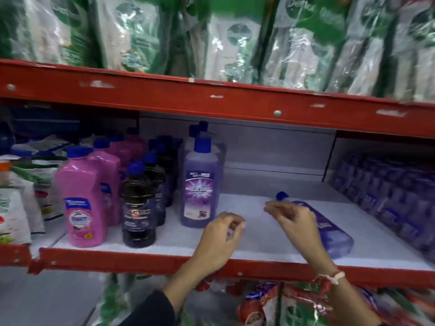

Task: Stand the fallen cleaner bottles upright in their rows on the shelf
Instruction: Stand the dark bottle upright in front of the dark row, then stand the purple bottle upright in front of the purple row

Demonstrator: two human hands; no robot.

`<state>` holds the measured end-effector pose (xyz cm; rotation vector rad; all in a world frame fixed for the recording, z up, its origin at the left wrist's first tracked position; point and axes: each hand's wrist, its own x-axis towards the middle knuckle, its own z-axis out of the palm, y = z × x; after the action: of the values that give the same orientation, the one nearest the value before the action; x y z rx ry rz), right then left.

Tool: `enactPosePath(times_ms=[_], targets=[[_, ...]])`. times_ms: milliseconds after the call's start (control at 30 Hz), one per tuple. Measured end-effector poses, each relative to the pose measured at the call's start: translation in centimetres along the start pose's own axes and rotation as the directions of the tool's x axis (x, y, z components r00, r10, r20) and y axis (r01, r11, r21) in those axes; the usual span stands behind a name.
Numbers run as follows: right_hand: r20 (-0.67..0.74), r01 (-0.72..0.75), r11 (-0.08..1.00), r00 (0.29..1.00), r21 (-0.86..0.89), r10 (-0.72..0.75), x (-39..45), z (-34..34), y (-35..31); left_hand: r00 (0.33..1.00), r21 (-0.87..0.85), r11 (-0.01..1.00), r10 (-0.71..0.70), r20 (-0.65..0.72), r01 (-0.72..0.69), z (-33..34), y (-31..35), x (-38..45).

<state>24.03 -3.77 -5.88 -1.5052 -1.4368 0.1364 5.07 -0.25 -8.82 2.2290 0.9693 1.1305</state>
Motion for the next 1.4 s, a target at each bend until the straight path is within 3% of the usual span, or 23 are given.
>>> enactPosePath(times_ms=[67,167,333,467,600,700,833,1000,1200,1400], targets=[[-0.134,-0.064,0.979,0.99,-0.193,0.038,0.5,-3.3,2.8,0.993,-0.059,0.994,-0.085,0.084,0.09,3.0,1.4,2.0],[-0.165,-0.248,0.923,0.964,-0.294,0.207,1.6,-6.8,6.7,0.972,-0.093,0.973,-0.199,0.128,0.211,6.9,3.1,4.4],[0.036,-0.502,0.815,0.845,-0.29,0.534,4.1,-8.9,11.3,0.898,-0.06,0.915,-0.376,0.226,0.398,12.1,4.8,8.5],[0.131,-0.566,0.79,0.787,-0.237,0.603,5.5,-9.7,11.8,0.816,0.075,0.876,-0.473,0.333,0.477,14.6,5.0,10.8],[0.266,-0.635,0.747,0.699,-0.194,0.663,5.2,-9.4,10.4,0.812,0.192,0.883,-0.469,0.346,0.428,15.3,5.4,11.6],[0.323,-0.664,0.747,0.702,-0.023,0.634,4.1,-8.4,10.1,0.801,0.193,0.866,-0.501,0.327,0.462,14.5,4.7,11.5],[0.321,-0.673,0.713,0.731,0.195,0.603,2.8,-7.0,9.3,0.789,-0.077,0.828,-0.495,0.364,0.555,12.4,3.8,10.5],[0.328,-0.553,0.766,0.827,0.329,0.456,1.5,-5.8,6.8,0.884,-0.29,0.842,-0.385,0.266,0.454,9.3,3.5,8.2],[0.236,-0.327,0.854,0.94,0.404,0.248,0.0,-0.9,1.3,0.98,-0.266,0.943,-0.192,0.054,0.199,1.9,1.6,4.3],[0.249,-0.212,0.864,0.963,0.456,0.105,-1.1,6.0,-3.5,0.984,-0.071,0.994,-0.097,-0.149,0.088,-5.2,-2.1,0.3]])
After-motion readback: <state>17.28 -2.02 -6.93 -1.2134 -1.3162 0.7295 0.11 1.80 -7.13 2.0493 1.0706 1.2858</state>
